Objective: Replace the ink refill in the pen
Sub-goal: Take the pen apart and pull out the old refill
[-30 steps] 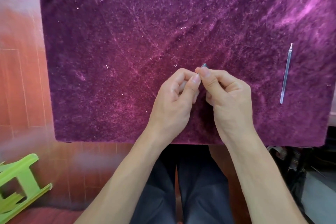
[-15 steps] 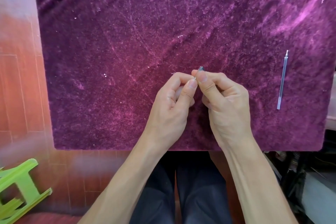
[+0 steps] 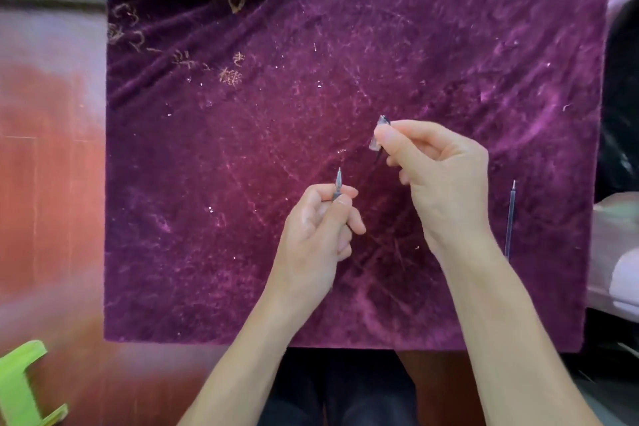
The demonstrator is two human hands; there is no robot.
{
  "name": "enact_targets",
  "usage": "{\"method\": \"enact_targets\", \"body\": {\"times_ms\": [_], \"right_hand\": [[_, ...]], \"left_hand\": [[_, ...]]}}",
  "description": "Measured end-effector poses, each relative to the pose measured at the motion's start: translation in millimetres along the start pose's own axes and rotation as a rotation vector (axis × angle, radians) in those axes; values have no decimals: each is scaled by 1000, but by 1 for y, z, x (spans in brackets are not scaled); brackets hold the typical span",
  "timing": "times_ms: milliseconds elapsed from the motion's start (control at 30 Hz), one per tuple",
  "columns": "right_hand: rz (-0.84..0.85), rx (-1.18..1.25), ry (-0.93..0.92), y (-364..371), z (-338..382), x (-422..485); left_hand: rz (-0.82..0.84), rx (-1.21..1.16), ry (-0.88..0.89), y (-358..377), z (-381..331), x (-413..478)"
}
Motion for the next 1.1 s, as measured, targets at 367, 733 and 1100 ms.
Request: {"method": "enact_targets", "body": {"times_ms": [367, 733, 1100], "right_hand": [[3, -465, 51, 12, 9, 68], [-19, -575, 52, 12, 15, 58], [-90, -564, -87, 6, 29, 37]], "left_hand": [[-102, 83, 31, -17, -3, 7], [-106, 82, 34, -16, 0, 5], [-86, 99, 54, -17, -1, 2]]}}
Point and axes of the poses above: each hand's wrist, its own x-axis towards the middle knuckle, its own y-axis out of the palm, z = x × y, the point moved 7 cm from there along x, towards the middle knuckle, and after that the axes turned 13 degrees about z, right-handed, at the moved point
